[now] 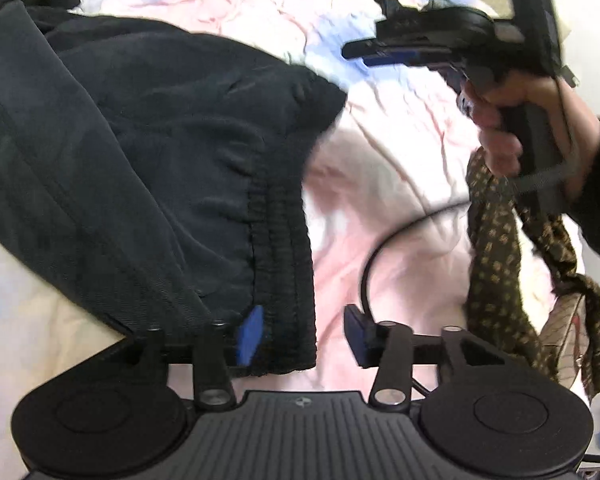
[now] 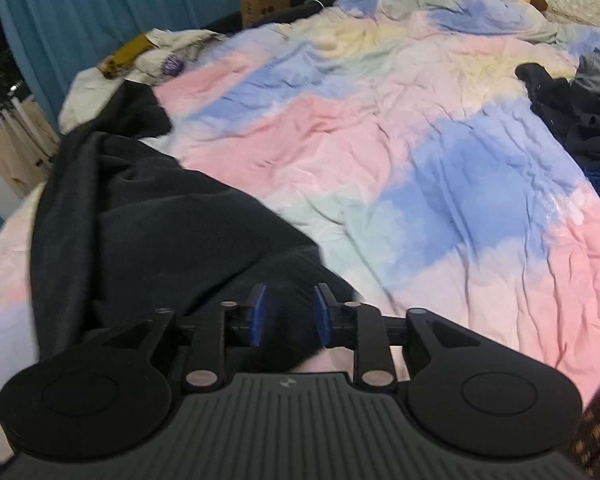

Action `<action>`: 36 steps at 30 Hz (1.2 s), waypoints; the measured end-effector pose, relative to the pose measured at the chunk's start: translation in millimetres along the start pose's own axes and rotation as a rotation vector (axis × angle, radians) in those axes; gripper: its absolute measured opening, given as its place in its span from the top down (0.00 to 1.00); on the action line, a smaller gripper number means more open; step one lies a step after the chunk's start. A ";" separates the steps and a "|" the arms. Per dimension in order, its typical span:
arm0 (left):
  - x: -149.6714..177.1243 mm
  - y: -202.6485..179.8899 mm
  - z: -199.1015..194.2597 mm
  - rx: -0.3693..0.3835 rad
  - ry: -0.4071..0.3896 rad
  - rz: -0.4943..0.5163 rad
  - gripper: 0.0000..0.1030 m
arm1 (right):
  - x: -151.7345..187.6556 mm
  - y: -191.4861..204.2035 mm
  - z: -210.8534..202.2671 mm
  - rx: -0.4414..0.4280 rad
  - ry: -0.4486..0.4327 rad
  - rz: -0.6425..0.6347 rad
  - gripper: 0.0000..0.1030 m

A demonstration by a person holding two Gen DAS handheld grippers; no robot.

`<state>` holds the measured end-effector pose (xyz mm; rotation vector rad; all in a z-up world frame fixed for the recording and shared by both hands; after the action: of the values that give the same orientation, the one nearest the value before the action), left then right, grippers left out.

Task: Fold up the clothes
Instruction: 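Lay the trousers flat on the bed and open both tools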

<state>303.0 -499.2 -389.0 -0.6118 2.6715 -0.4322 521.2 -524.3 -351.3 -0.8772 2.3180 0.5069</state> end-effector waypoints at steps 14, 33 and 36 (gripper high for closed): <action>-33.4 60.8 -141.5 0.061 -0.103 -0.045 0.40 | -17.1 119.6 -112.2 0.100 -0.080 0.044 0.71; -113.6 216.7 -284.0 0.084 -0.198 0.155 0.36 | -23.8 303.4 -144.9 0.320 -0.127 0.268 0.69; -120.3 233.9 -291.8 0.098 -0.191 0.131 0.36 | -26.0 311.5 -143.0 0.342 -0.122 0.270 0.69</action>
<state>200.9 -180.7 -183.0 -0.4238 2.4751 -0.4418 263.7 -367.9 -185.7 -0.3650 2.3272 0.2508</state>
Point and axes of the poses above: each gripper's, at about its wrist camera, not at the fingertips, and z roughly the way its jaws point, y to its left, x to its underside, the point moved 10 cm from there along z, roughly the way its jaws point, and after that the axes turned 11 degrees about -z, right-handed, at the moved point
